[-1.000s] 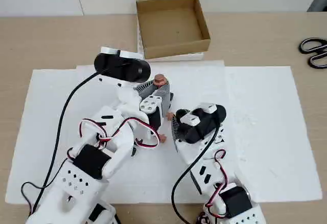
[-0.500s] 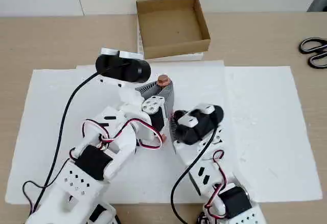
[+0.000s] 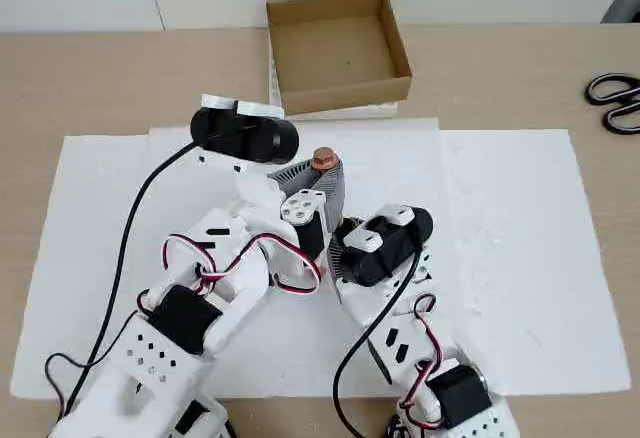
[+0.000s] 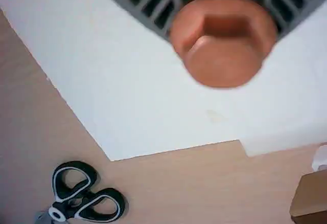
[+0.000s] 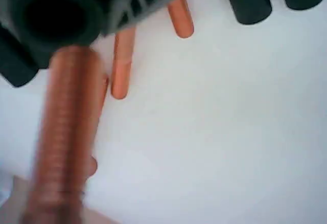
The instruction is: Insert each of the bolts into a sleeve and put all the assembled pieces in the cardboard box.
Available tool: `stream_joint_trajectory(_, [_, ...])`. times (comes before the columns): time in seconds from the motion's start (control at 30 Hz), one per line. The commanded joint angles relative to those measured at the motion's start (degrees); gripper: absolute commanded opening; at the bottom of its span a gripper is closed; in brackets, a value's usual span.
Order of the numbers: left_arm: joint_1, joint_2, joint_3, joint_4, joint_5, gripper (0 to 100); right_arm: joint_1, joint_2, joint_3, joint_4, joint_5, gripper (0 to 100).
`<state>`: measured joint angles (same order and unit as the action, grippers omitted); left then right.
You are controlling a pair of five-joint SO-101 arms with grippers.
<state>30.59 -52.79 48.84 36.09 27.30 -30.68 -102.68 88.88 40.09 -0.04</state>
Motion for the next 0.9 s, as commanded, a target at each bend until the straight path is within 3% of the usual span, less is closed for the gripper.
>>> stream_joint_trajectory(0.0, [0.44,-1.67,-0.13,-1.41,0.26,1,-0.31,-0.57,-0.18,-1.63,-0.44,0.4])
stream_joint_trajectory(0.33, [0.44,-1.67,3.82,-6.24,0.09,1,-1.45,-0.57,-0.18,-1.71,-0.44,0.4])
stream_joint_trajectory(0.87, [0.62,-2.11,3.74,-3.60,0.09,1,-1.27,-0.57,-0.18,-1.71,-0.44,0.4])
